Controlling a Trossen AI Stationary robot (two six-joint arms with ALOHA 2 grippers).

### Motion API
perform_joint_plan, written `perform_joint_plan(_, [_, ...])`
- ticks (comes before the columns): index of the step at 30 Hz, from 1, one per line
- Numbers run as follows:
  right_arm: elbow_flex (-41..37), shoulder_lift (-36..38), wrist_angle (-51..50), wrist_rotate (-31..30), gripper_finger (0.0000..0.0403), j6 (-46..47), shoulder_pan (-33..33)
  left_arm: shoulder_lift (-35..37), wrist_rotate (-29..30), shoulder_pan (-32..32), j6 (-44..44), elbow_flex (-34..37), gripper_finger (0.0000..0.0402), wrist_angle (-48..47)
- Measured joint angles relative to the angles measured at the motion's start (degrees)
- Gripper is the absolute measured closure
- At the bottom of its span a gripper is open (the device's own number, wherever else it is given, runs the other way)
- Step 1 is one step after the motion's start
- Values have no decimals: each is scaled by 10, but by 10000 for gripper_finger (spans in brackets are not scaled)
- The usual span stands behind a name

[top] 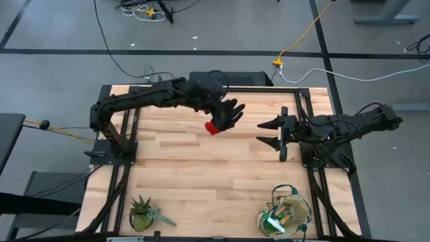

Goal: Pick & Place Garden tools in Gardening bag
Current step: Put the black gloves into the gardening bag

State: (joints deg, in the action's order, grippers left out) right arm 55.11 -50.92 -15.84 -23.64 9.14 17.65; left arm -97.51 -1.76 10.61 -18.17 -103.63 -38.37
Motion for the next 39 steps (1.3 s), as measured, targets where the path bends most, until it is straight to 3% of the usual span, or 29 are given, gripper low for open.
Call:
perform_joint_plan(5, [0,0,0,-17,169,11,0,0,-15,9,0,-4,383,46])
perform_joint_plan(21, [0,0,0,-141,42,9,0,0,-28,8,30,-4,383,196])
perform_joint_plan(30, [0,0,67,-150,25,-14,-22,0,-76,8,28,-4,383,282])
perform_joint_plan(39, [0,-43,173,-143,25,-68,-45,0,-59,2,34,-4,383,316])
